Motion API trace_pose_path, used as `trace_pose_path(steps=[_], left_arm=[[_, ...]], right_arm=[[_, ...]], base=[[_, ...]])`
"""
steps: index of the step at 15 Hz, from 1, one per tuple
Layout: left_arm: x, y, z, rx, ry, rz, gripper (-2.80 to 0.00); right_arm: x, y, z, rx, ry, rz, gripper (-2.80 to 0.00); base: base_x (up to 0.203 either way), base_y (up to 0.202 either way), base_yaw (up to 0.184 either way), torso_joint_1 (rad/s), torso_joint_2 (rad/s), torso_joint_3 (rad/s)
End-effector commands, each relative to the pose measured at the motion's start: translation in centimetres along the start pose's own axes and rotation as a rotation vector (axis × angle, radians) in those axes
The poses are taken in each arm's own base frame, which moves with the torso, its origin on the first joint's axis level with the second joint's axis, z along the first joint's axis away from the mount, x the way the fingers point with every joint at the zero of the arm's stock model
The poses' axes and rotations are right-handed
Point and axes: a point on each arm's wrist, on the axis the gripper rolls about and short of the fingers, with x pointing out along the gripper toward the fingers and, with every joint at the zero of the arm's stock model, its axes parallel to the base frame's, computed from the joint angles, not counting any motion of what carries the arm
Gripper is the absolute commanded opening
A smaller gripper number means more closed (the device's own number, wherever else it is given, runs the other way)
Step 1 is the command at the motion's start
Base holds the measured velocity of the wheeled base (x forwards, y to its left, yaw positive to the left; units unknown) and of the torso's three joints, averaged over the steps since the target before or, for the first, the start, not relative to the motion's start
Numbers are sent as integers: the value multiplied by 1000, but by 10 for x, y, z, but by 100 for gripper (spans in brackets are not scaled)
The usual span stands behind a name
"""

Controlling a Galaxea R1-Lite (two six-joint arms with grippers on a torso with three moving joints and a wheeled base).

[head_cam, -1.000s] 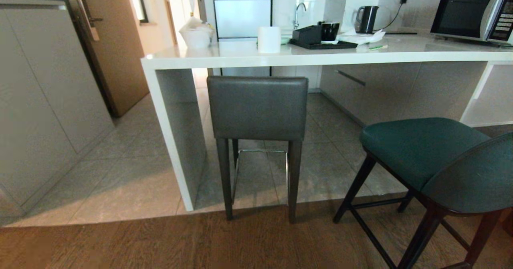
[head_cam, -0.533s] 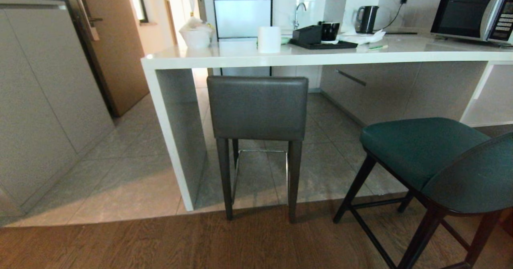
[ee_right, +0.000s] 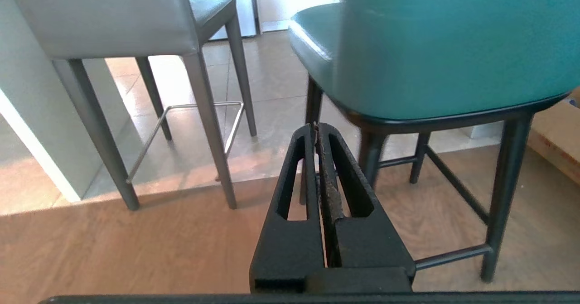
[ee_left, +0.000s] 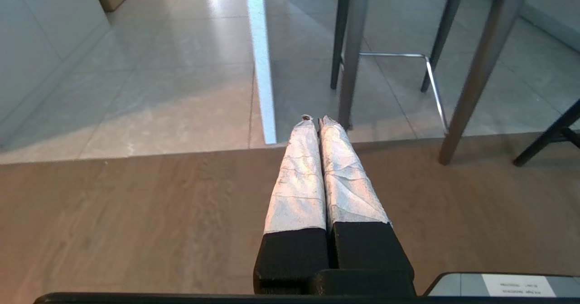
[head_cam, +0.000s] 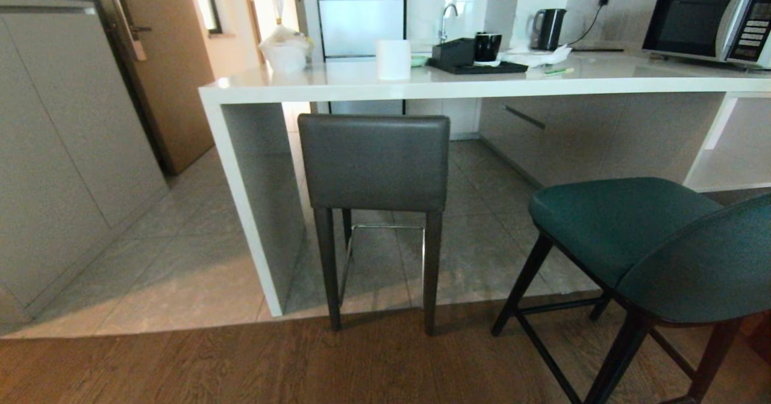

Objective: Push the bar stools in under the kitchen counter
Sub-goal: Push the blue chair back under the dining table

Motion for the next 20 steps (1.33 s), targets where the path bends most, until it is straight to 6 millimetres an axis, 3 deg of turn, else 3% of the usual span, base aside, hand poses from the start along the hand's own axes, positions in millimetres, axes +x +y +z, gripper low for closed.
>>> trace_pose_path(steps=[1,20], left_arm=[[0,0,0,0,-2,1,-280],[0,0,0,-17,-24,4,-280]], right_arm=[[1,0,-7,0,22,-1,-280],[1,0,-7,1,23,-1,-280]], base=[[0,-197,-2,2,7,7],[0,-195,2,3,3,2]])
